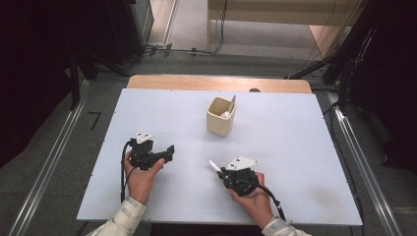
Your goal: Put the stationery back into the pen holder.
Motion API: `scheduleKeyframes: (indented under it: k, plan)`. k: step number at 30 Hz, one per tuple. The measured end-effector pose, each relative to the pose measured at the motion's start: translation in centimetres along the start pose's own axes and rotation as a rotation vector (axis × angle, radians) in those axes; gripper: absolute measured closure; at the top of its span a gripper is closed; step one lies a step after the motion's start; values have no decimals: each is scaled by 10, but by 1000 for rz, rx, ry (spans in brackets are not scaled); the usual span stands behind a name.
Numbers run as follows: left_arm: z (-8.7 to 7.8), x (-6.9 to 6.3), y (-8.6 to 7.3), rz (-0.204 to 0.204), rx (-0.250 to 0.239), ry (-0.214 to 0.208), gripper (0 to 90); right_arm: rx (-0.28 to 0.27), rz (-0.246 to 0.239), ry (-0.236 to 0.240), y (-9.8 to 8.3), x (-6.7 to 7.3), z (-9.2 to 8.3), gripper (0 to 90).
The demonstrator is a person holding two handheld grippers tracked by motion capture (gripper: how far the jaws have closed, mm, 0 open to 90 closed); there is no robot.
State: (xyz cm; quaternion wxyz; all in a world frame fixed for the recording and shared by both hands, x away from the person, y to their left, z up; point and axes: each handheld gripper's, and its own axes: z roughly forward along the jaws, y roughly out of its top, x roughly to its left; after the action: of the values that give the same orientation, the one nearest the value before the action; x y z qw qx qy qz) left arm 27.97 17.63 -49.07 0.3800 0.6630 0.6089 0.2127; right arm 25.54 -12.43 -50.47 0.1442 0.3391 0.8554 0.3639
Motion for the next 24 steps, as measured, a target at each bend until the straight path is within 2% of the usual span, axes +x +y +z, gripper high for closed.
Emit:
scheduleKeyframes:
  k: [15, 24]
  plan:
    - [0, 1, 1, 1, 2, 7, 177, -58, 61, -37, 20, -31, -16, 770]
    - [0, 2, 1, -1, -1, 9, 177, -91, 80, -67, 33, -48, -21, 770]
